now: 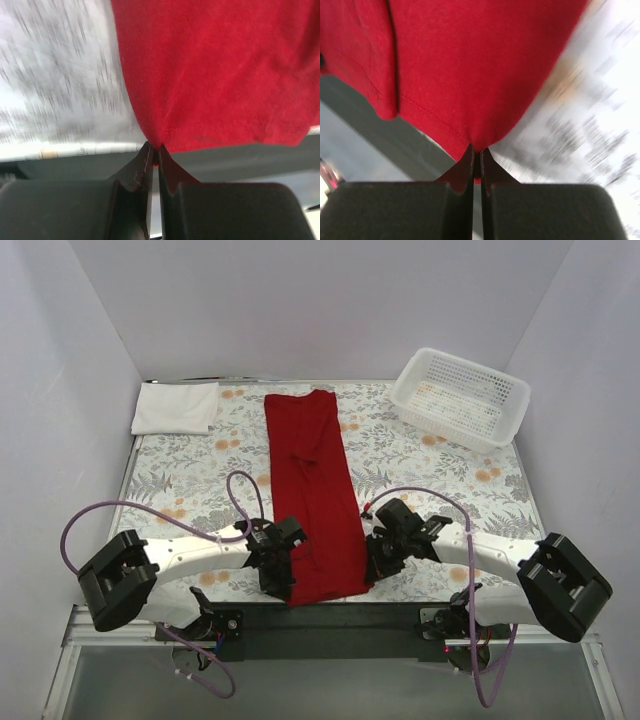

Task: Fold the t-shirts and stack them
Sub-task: Fold the tshirt

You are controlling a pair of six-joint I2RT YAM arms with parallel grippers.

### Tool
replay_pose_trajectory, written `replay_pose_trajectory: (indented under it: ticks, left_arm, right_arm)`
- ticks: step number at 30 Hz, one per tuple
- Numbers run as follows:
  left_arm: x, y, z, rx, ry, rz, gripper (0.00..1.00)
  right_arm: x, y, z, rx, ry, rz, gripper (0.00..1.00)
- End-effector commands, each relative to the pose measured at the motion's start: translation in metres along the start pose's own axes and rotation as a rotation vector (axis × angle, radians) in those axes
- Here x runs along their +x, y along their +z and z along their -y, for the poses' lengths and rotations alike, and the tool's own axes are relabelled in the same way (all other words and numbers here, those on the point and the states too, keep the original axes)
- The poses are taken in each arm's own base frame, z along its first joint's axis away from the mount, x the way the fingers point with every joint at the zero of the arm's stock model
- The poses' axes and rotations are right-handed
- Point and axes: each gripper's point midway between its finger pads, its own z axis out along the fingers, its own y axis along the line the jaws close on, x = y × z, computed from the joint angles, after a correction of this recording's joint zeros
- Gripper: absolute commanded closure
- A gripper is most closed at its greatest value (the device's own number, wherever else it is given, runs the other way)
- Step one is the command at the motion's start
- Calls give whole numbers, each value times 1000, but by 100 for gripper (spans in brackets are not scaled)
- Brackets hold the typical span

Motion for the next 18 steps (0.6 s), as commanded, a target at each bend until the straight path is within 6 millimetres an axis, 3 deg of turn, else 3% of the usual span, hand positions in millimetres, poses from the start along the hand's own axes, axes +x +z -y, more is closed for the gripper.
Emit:
replay_pose_trajectory:
  ticks: [1, 2, 4, 6, 7, 8, 10, 11, 13, 14, 17, 18]
  left_arm:
    - [36, -18, -17, -30, 10, -64, 100]
    - [42, -21, -17, -27, 10, -72, 100]
    - [40, -30, -13, 4, 15, -48, 100]
    - [13, -36, -9, 5, 12, 70, 100]
    - [-2, -45, 5, 36, 15, 110, 100]
    - [-24, -50, 9, 49, -29, 144, 100]
    - [-63, -59, 21, 78, -5, 235, 100]
    - [-86, -63, 19, 79, -42, 276, 100]
    - [-124, -77, 28, 107, -14, 373, 100]
    - [-146, -76, 21, 85, -50, 393, 100]
    - [-196, -90, 22, 75, -51, 492, 100]
    - [-208, -93, 23, 71, -47, 513, 100]
  right_arm:
    - [59, -14, 4, 28, -3, -173, 99]
    - [67, -20, 2, 24, -11, -190, 99]
    - [63, -24, -2, 15, -23, -164, 99]
    - [44, -29, -6, 25, -53, -107, 99]
    - [34, -30, -4, 50, -82, -80, 99]
    - [7, -36, -11, 50, -87, -36, 99]
    - [-21, -41, -13, 68, -104, 13, 99]
    - [-52, -48, -17, 73, -124, 64, 99]
    - [-85, -54, -18, 89, -144, 115, 99]
    - [-112, -58, -18, 97, -149, 144, 99]
    - [-151, -60, -15, 102, -154, 174, 99]
    - [-174, -68, -25, 95, -176, 222, 99]
